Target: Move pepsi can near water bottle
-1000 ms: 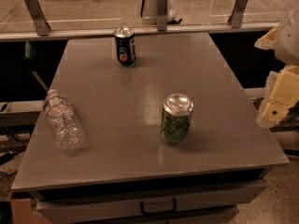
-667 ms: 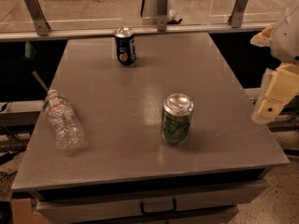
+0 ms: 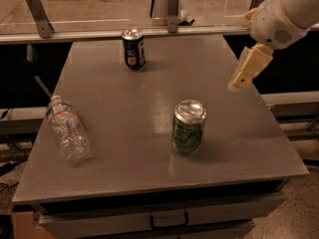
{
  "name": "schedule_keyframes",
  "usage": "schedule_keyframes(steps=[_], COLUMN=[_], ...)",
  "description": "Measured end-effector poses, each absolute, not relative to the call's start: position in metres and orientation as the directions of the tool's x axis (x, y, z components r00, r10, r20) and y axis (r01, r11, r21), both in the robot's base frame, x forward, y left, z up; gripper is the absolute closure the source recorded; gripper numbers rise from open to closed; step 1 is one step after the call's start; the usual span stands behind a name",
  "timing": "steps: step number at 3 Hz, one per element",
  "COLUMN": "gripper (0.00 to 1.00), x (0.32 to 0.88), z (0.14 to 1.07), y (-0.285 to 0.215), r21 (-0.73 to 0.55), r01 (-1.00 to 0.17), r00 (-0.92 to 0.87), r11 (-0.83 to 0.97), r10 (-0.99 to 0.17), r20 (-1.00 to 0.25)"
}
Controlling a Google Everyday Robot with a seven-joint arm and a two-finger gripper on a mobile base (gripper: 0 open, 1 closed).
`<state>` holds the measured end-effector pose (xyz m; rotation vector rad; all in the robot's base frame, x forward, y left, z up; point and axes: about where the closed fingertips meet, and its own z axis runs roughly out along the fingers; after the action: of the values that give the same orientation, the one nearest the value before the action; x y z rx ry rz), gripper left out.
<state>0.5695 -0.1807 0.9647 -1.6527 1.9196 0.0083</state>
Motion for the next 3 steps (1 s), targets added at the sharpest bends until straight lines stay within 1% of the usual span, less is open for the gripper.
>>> schedule_keyframes(steps=[1,2,3], gripper=[0.00,0.00,0.00], x=[0.630,0.678,0.706], z=[0.953,0.935,0.916], y=[-0.146,-0.108,-0.064], r21=[-0.374,-0.322,-0.229], r01=[-0.899,-0.912,-0.935], r00=[0.013,0.015,-0.017], r11=[0.230,0.255,0.269], r10=[-0.837,-0.763,-0.681], r20=[-0.547,-0.646,-0.732])
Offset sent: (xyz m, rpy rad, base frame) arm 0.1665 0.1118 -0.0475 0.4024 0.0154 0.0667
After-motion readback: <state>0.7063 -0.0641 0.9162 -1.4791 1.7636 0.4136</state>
